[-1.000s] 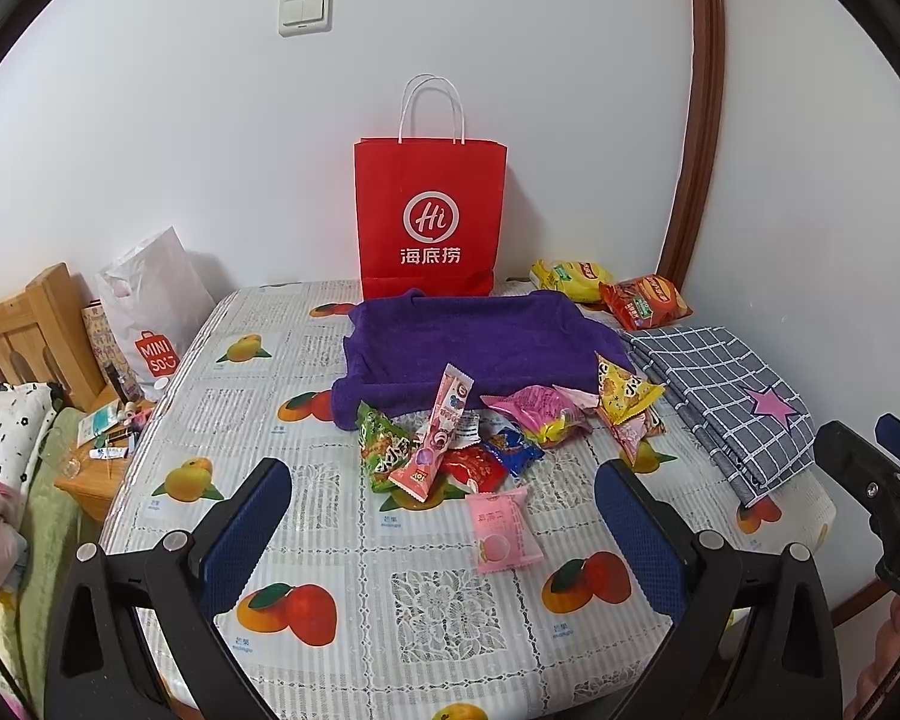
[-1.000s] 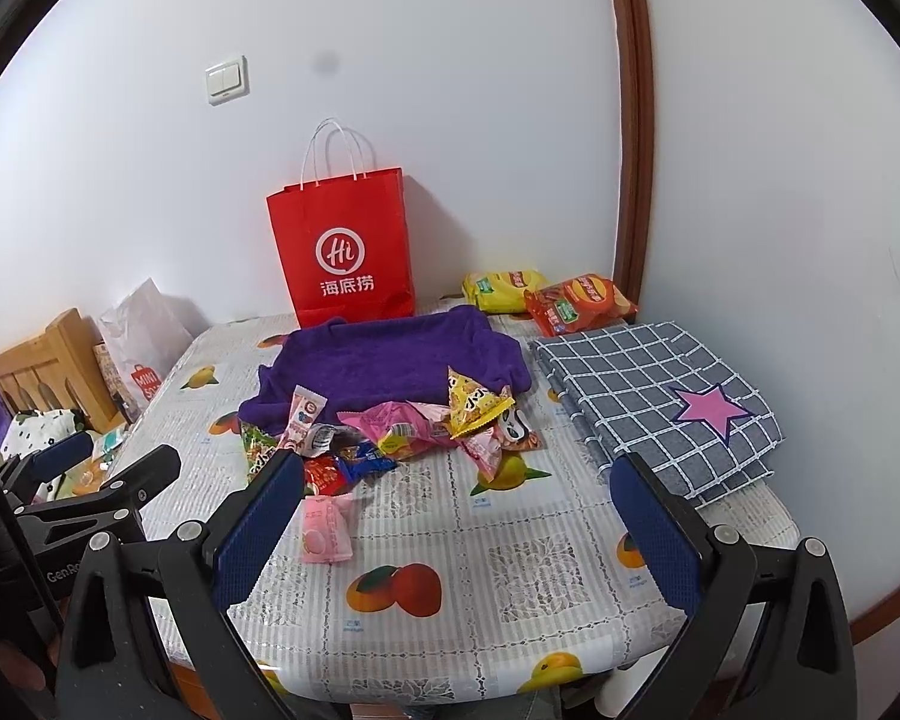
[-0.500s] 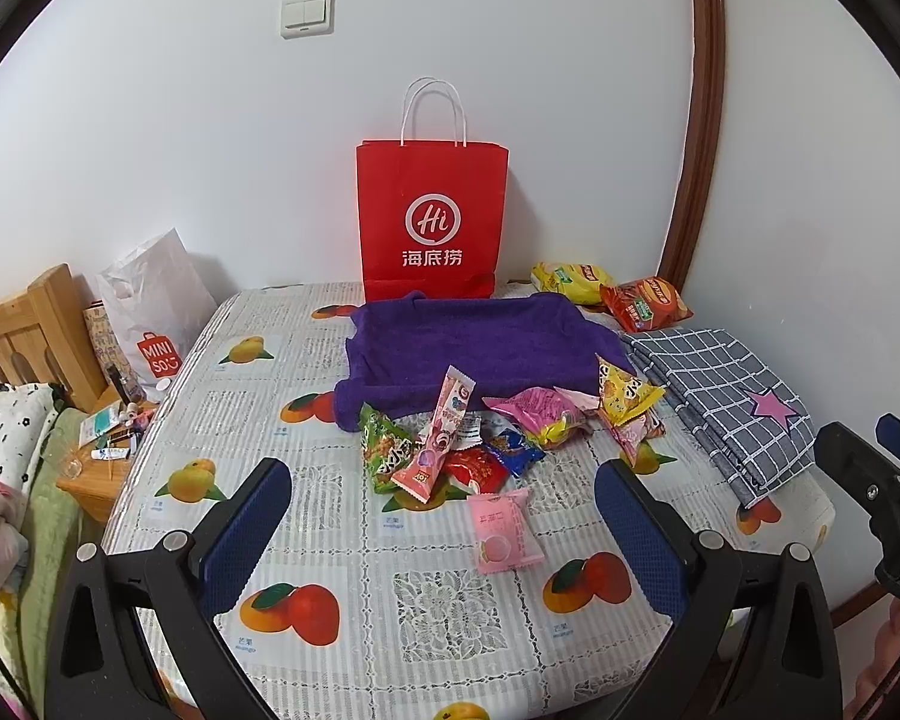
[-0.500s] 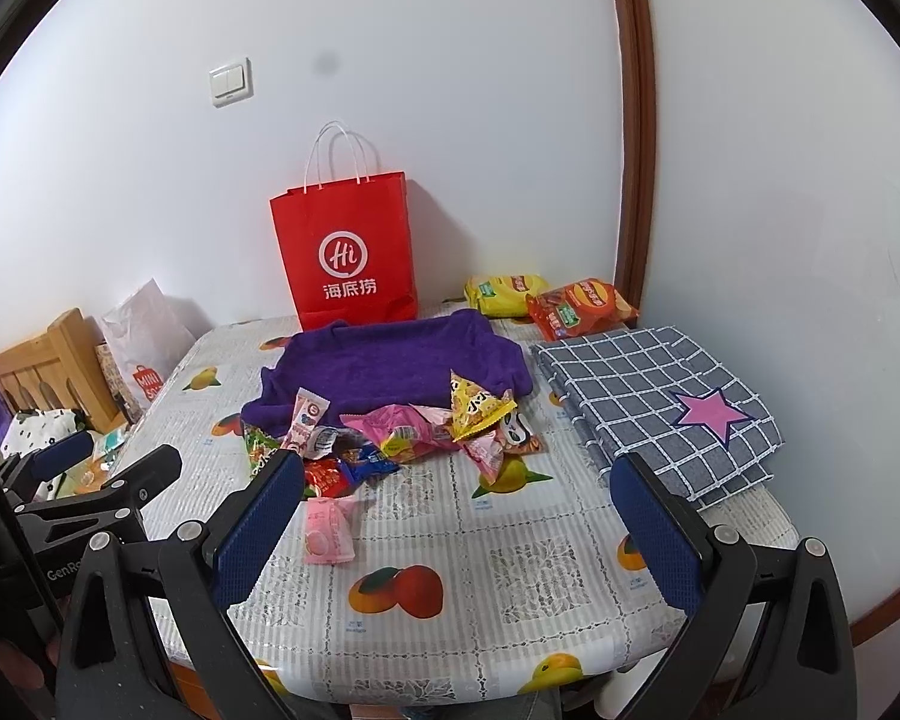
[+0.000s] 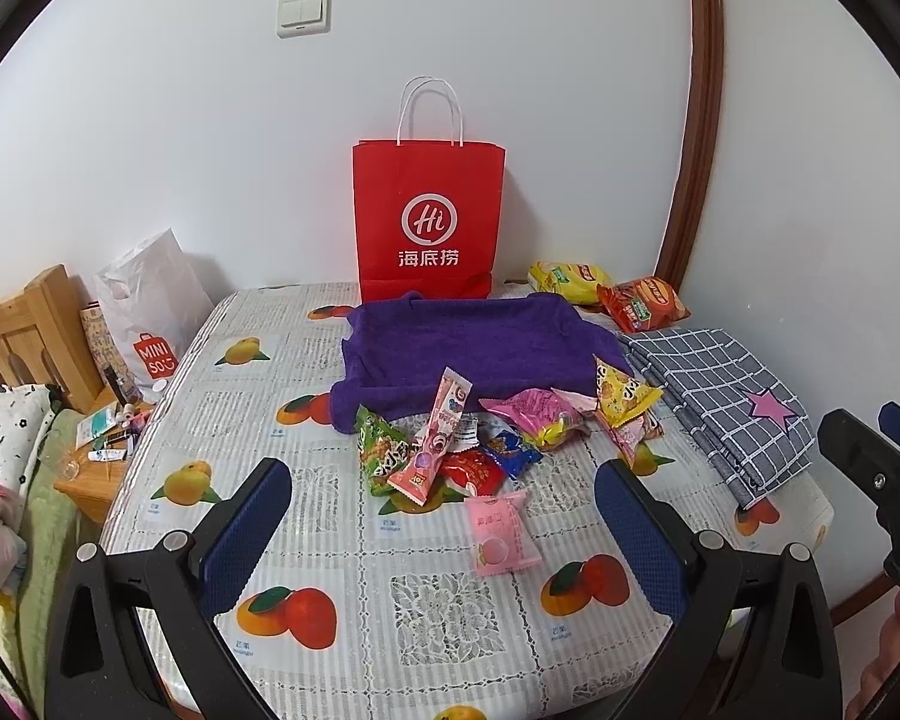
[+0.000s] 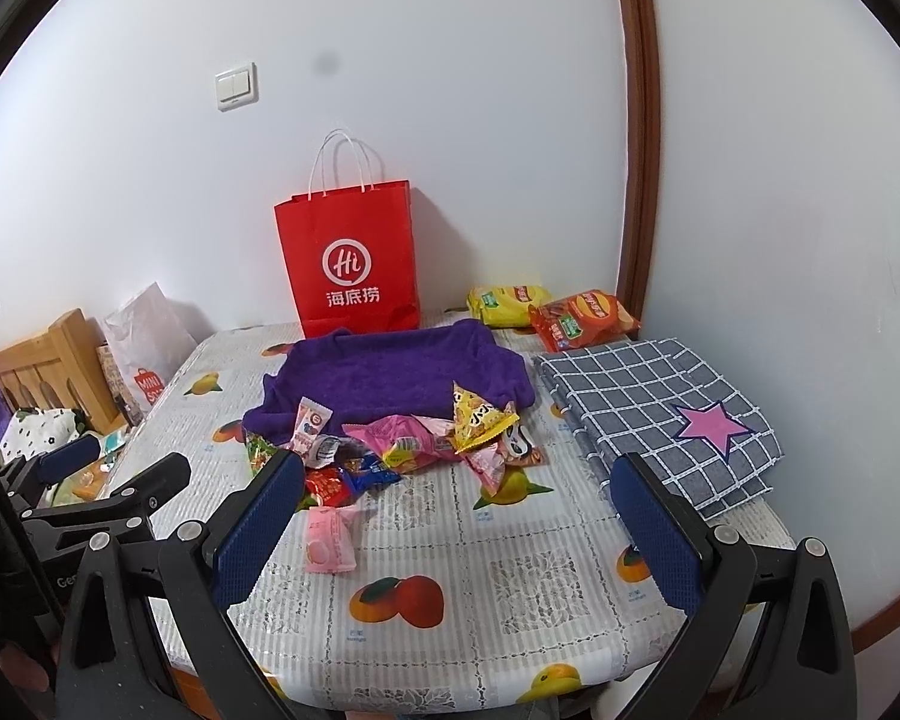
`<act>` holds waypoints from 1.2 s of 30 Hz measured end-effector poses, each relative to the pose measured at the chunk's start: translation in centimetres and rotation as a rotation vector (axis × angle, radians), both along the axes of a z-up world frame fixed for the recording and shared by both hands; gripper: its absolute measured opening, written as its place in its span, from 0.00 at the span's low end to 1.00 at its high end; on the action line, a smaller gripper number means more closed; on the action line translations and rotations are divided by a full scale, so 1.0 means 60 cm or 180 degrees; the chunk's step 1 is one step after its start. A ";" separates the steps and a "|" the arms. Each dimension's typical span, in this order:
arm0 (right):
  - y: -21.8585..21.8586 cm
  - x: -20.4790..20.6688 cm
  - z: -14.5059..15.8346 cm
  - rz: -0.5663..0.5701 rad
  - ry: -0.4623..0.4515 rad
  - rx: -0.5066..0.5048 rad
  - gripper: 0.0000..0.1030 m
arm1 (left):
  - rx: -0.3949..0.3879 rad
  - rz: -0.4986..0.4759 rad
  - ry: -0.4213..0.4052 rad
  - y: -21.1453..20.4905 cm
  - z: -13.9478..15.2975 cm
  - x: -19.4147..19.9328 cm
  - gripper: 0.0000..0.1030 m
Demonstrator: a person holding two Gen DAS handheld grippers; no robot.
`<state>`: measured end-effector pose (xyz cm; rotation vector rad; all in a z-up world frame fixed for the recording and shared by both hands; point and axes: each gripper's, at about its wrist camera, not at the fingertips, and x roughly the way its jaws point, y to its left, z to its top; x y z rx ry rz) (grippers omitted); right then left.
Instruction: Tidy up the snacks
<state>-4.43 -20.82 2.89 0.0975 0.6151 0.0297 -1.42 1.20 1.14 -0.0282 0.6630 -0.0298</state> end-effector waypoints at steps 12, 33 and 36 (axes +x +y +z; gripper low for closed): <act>0.011 0.015 -0.009 0.0031 0.0023 0.0008 0.98 | -0.0034 0.0009 0.0017 0.005 -0.002 0.017 0.99; 0.018 0.064 -0.029 0.0077 0.0095 0.0038 0.98 | -0.0070 -0.0066 0.0148 0.015 -0.022 0.068 0.95; 0.017 0.078 -0.038 0.0095 0.0110 0.0024 0.98 | -0.0086 -0.0098 0.0174 0.018 -0.028 0.082 0.95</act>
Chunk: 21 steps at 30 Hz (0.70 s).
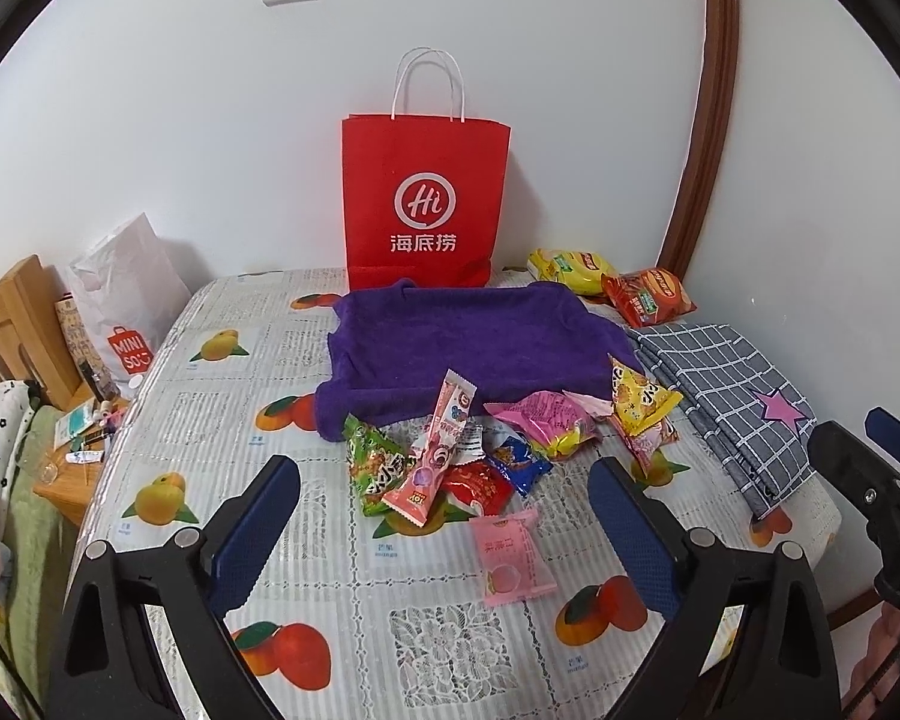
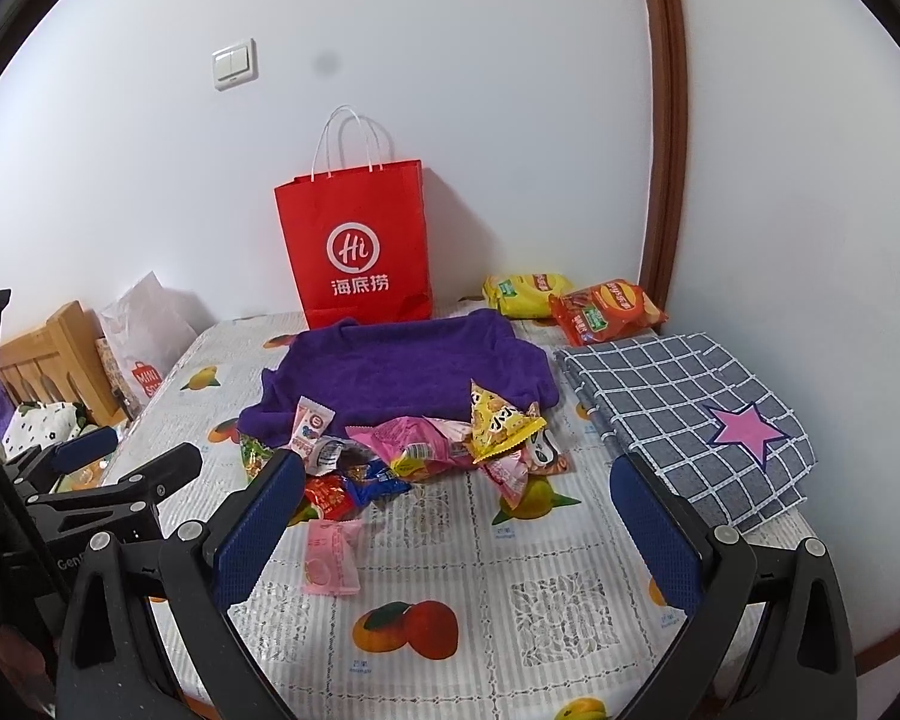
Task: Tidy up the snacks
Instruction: 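Grasp the yellow triangular packet with the right tool while the left tool approaches the green packet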
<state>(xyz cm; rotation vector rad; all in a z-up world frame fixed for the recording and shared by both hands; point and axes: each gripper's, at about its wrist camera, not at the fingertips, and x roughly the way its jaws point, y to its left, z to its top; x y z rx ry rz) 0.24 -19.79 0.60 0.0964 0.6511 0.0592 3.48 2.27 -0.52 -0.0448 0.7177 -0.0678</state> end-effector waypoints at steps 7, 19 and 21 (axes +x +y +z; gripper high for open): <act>-0.014 0.054 -0.047 -0.0044 0.0093 -0.0080 0.98 | -0.0011 0.0011 0.0148 0.009 -0.031 0.049 0.95; -0.049 0.199 -0.156 -0.0118 0.0463 -0.0127 0.88 | -0.0077 0.0070 0.0432 0.035 -0.103 0.142 0.92; -0.046 0.221 -0.166 -0.0085 0.0454 -0.0160 0.88 | -0.0086 0.0073 0.0447 0.040 -0.112 0.155 0.92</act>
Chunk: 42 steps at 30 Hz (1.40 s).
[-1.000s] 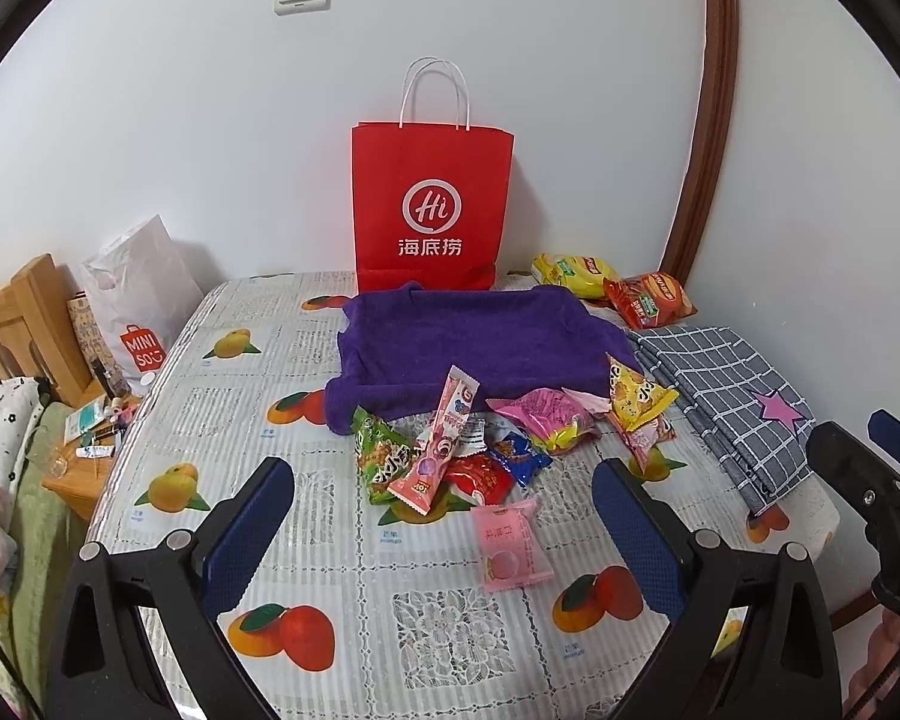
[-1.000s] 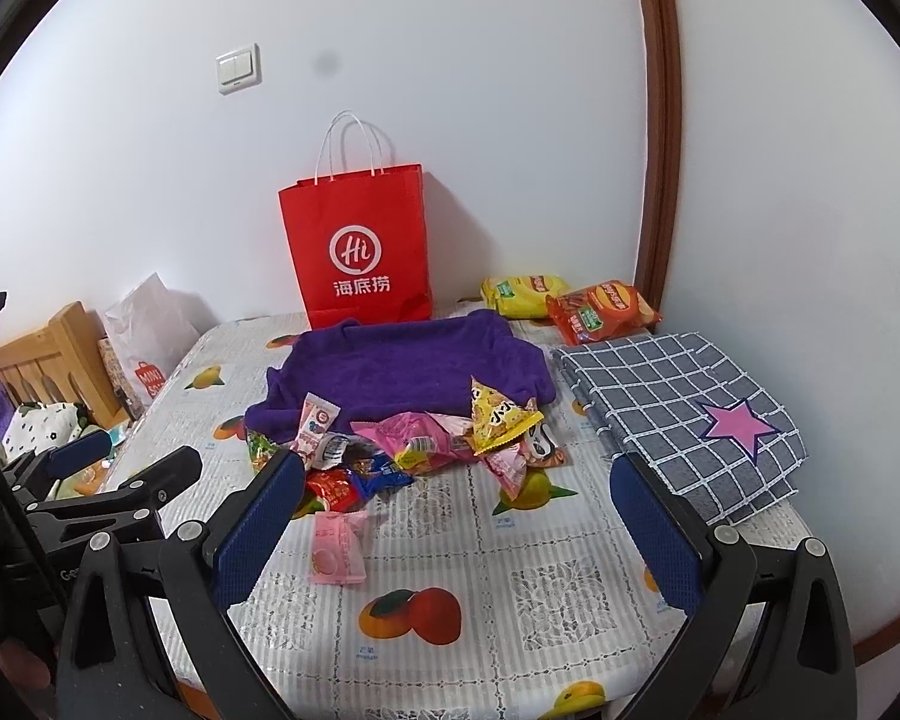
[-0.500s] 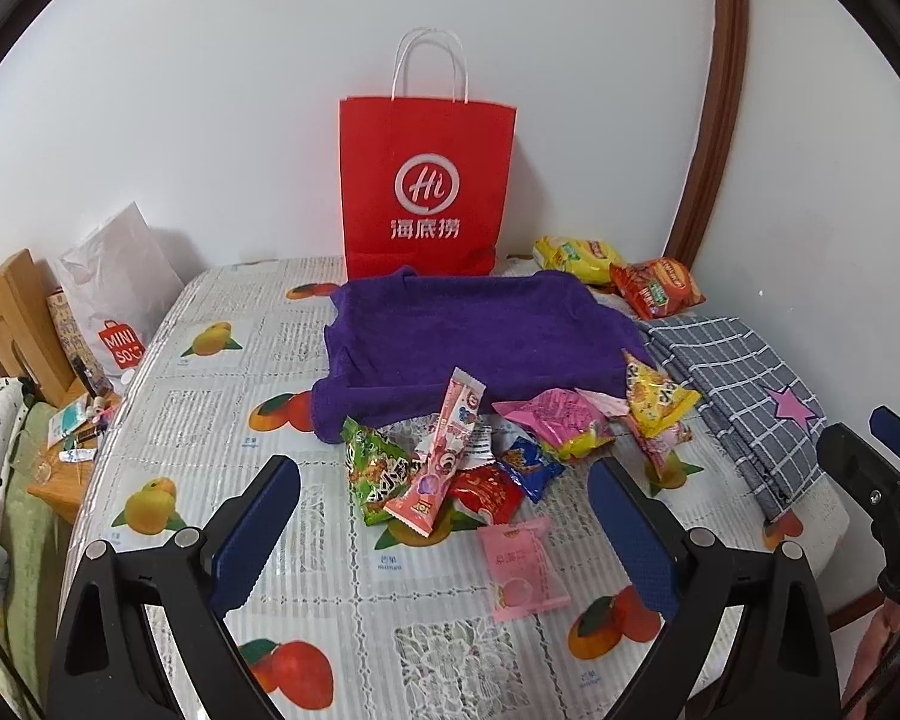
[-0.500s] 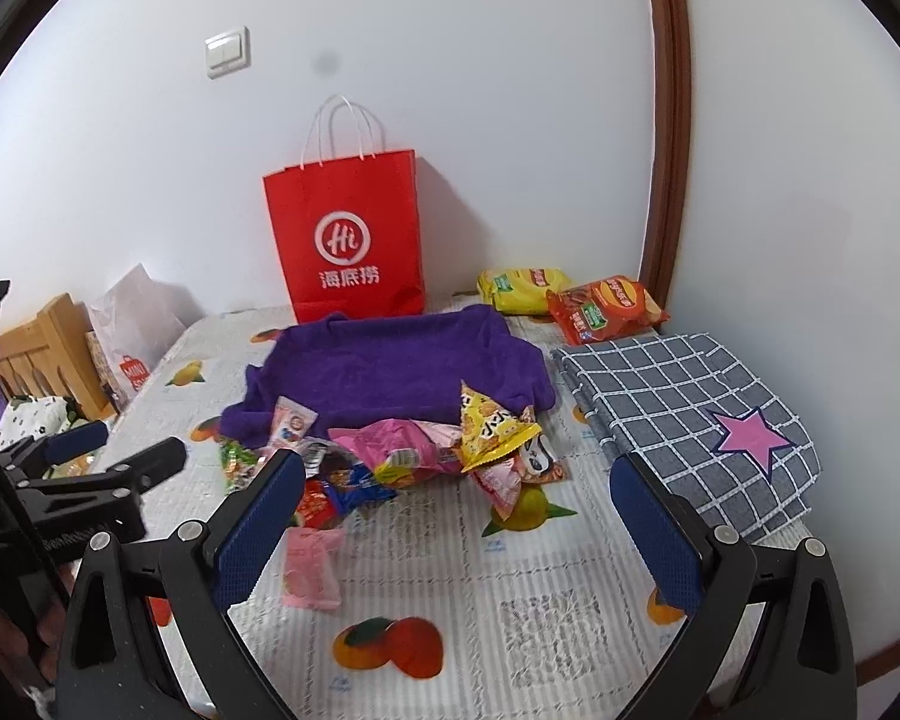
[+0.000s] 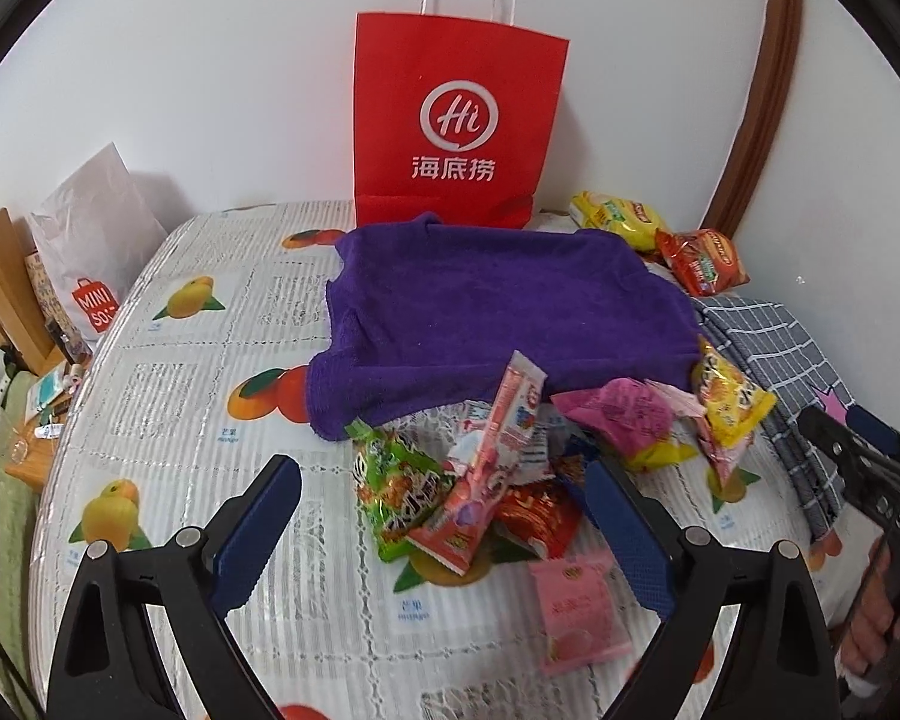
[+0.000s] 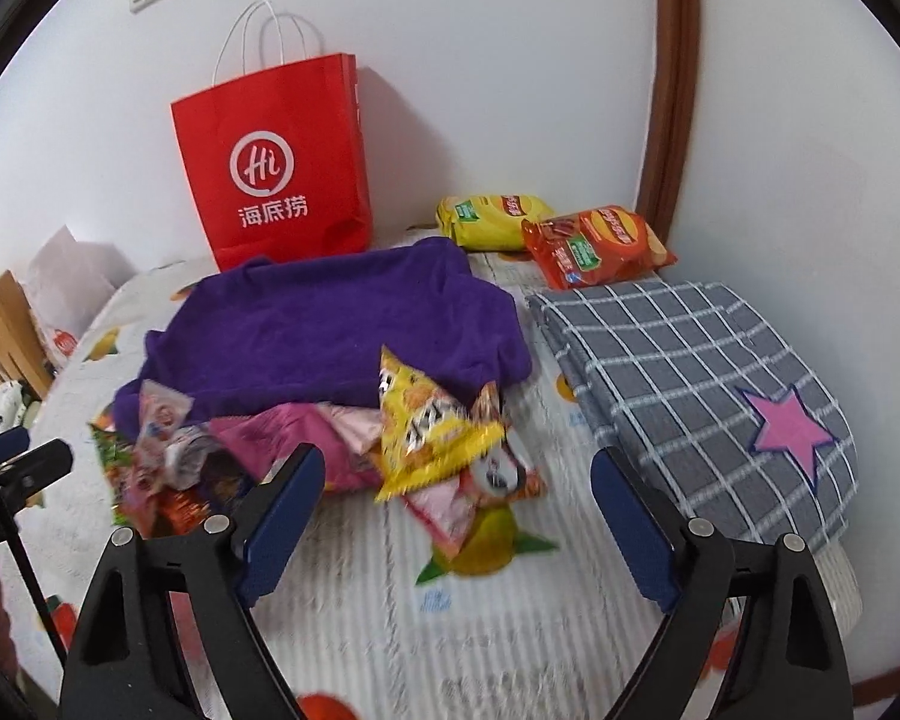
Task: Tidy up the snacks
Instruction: 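Grasp the yellow triangular packet with the right tool while the left tool approaches the green packet, then lift the yellow packet with the right tool while the left tool grasps the green packet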
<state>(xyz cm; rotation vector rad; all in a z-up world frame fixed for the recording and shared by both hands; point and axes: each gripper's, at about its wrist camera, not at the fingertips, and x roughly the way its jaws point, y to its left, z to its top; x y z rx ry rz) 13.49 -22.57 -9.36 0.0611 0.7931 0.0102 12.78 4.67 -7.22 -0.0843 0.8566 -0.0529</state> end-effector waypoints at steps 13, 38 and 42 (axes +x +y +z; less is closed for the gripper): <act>0.041 0.083 -0.083 0.0259 0.0242 -0.0342 0.53 | -0.0020 0.0043 0.0080 0.026 -0.046 0.034 0.92; 0.024 -0.111 -0.078 0.0482 0.0058 0.0348 0.47 | -0.0024 0.0262 0.0129 0.064 -0.076 -0.025 0.92; 0.018 -0.112 -0.111 0.0453 0.0180 0.0414 0.47 | -0.0031 0.0285 0.0156 0.068 -0.088 -0.021 0.92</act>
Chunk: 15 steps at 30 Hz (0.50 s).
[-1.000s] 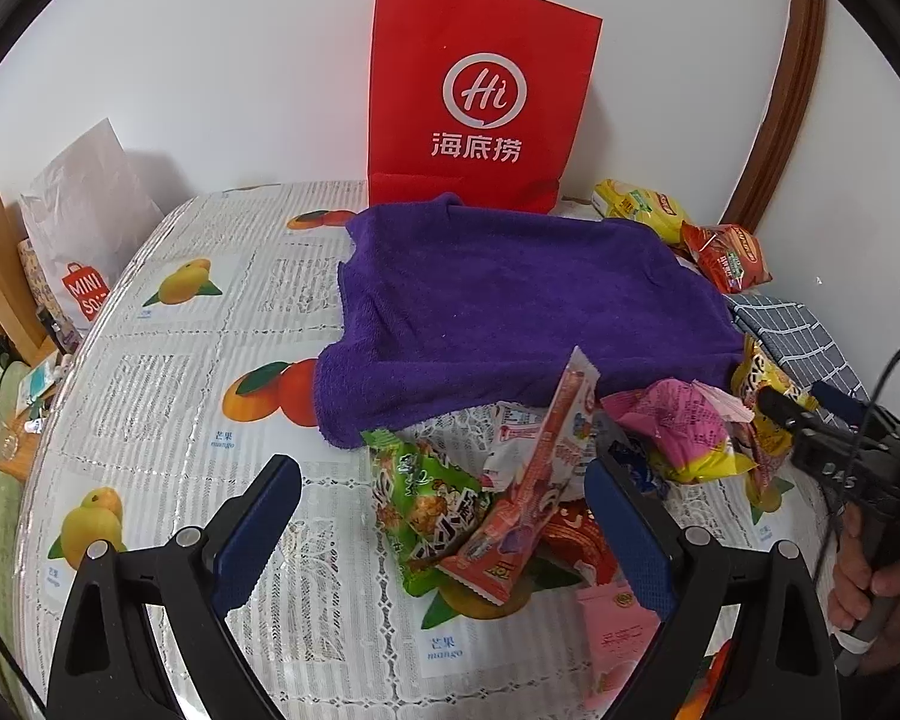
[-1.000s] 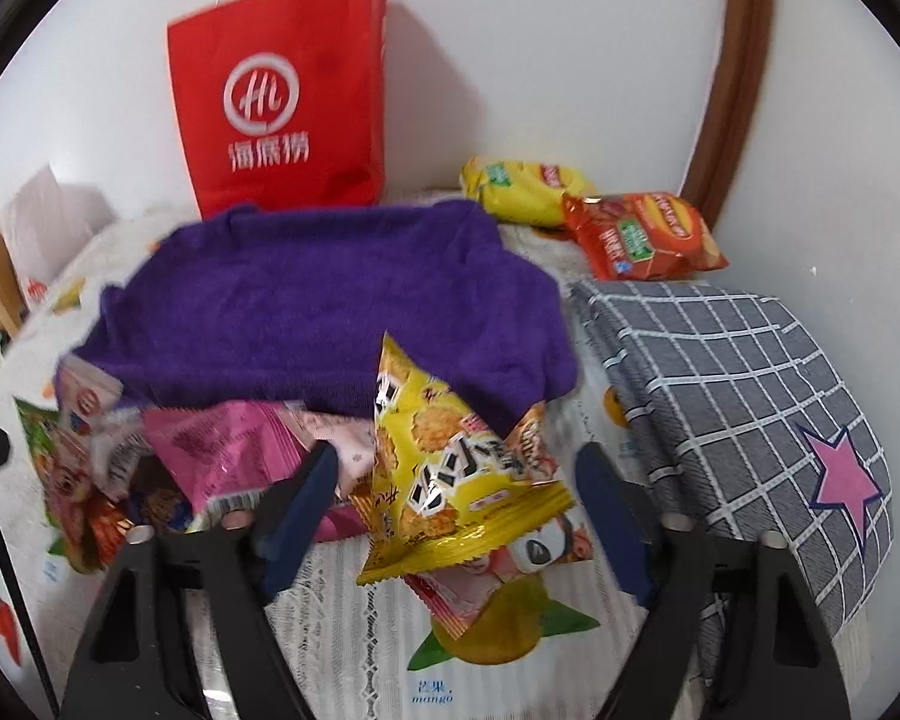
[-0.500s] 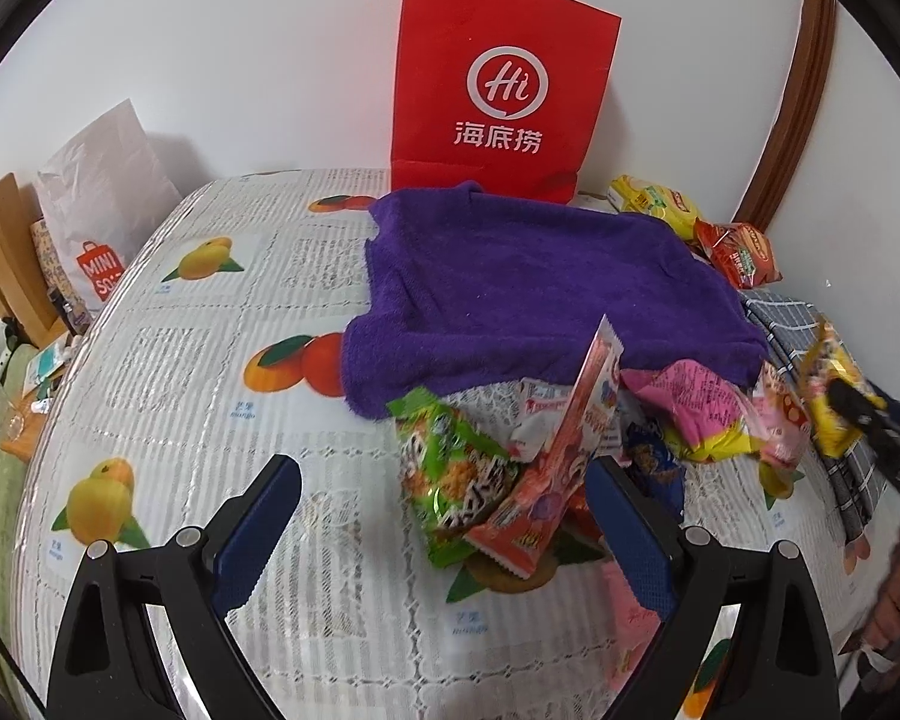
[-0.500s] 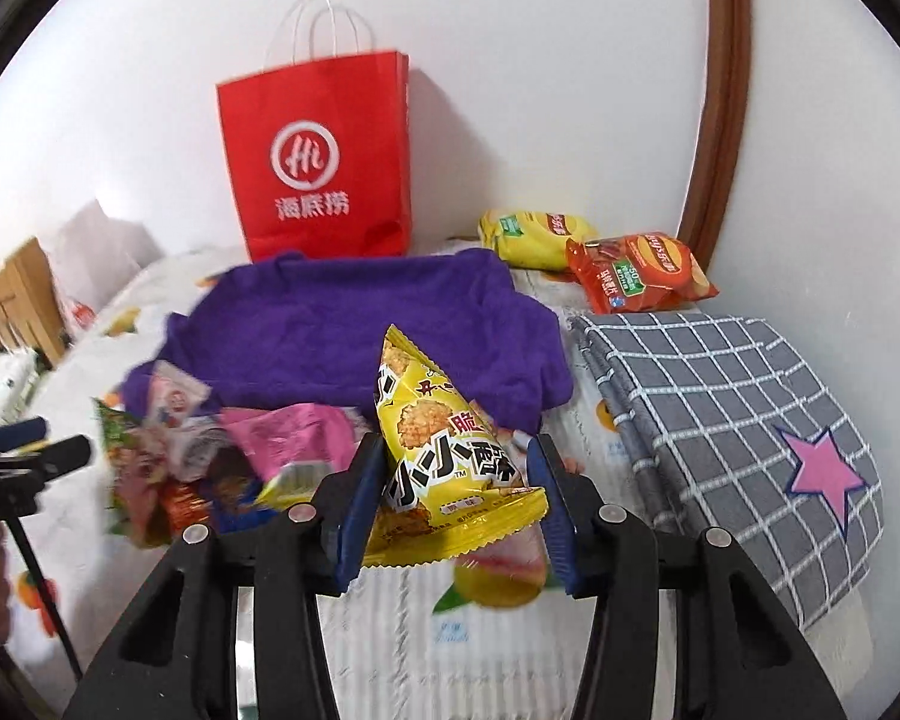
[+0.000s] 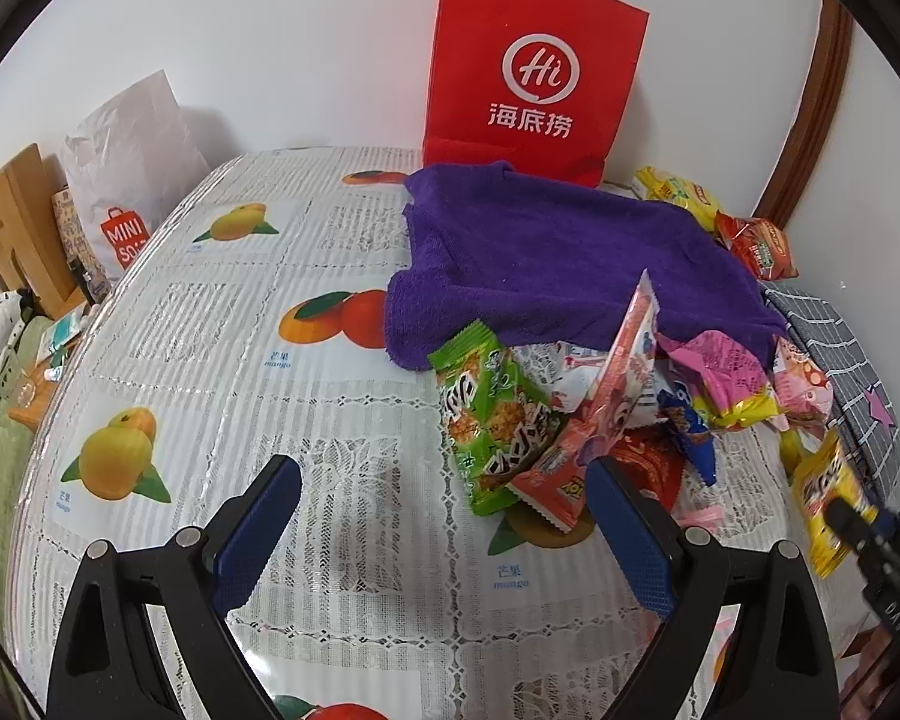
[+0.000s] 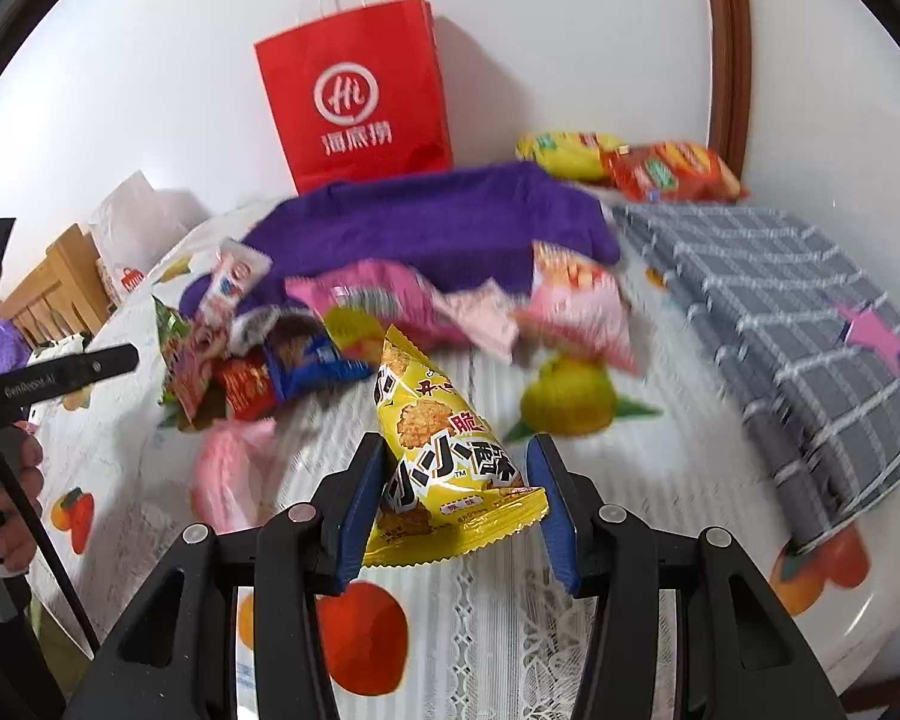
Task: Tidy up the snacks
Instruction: 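Lift the yellow packet with the right tool while the left tool grasps the green packet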
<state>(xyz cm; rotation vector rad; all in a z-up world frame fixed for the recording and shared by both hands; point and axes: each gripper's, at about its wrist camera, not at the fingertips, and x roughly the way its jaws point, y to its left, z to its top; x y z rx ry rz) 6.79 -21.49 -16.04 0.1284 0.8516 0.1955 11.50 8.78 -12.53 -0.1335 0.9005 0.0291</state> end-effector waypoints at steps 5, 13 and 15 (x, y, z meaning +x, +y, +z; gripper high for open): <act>-0.012 0.004 -0.023 -0.0012 0.0118 -0.0002 0.49 | 0.0012 0.0000 0.0017 0.000 -0.009 0.007 0.92; -0.020 0.017 -0.026 -0.0041 0.0066 0.0070 0.66 | 0.0002 0.0021 0.0056 -0.005 -0.026 0.043 0.92; -0.020 0.022 -0.035 -0.0071 0.0092 0.0039 0.66 | -0.0014 0.0008 0.0072 -0.007 -0.032 0.054 0.91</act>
